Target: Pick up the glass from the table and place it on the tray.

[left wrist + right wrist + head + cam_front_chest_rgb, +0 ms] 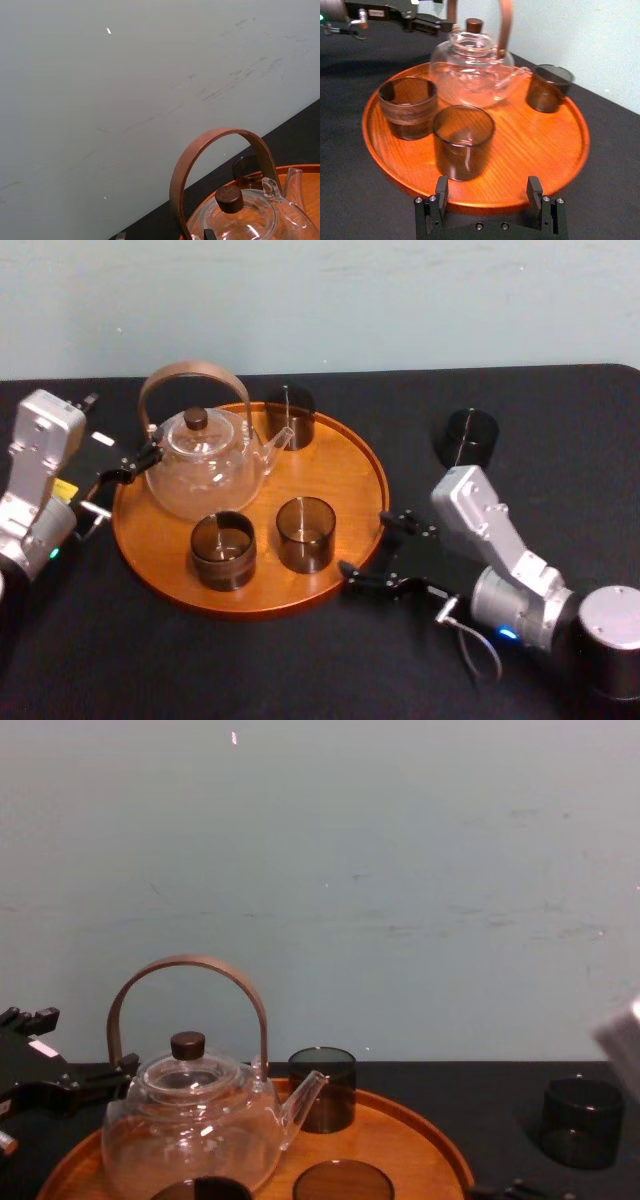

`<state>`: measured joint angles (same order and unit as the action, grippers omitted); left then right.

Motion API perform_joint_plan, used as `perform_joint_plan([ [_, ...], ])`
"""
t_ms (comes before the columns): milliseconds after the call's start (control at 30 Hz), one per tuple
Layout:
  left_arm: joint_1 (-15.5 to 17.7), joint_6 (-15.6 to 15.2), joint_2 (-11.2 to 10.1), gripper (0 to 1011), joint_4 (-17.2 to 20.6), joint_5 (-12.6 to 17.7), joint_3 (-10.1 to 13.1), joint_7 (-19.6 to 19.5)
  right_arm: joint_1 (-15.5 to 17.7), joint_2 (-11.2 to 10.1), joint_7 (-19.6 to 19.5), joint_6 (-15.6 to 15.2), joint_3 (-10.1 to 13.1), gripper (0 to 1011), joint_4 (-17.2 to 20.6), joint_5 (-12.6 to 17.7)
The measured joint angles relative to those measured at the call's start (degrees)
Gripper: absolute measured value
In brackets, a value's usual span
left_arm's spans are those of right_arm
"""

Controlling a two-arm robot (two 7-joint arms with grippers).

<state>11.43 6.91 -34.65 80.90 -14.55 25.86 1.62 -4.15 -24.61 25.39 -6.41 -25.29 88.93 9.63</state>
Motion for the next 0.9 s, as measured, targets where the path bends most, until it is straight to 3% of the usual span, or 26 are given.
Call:
perform_joint_plan([
  [400,0.0,0.0,0.0,1009,0.0,0.0,0.0,0.0,2.2,-3.1,-2.7,0.3,6.7,1002,1.7,2.8],
  [700,0.0,0.0,0.0,1010,0.0,0.0,0.0,0.0,0.8,-2.9,-4.8,-0.5,11.1,1002,-0.5,4.4],
  [900,0.0,0.0,0.0,1010,0.0,0.0,0.0,0.0,-0.3,-2.5,-5.5,-1.2,12.8,1002,-2.2,5.1],
])
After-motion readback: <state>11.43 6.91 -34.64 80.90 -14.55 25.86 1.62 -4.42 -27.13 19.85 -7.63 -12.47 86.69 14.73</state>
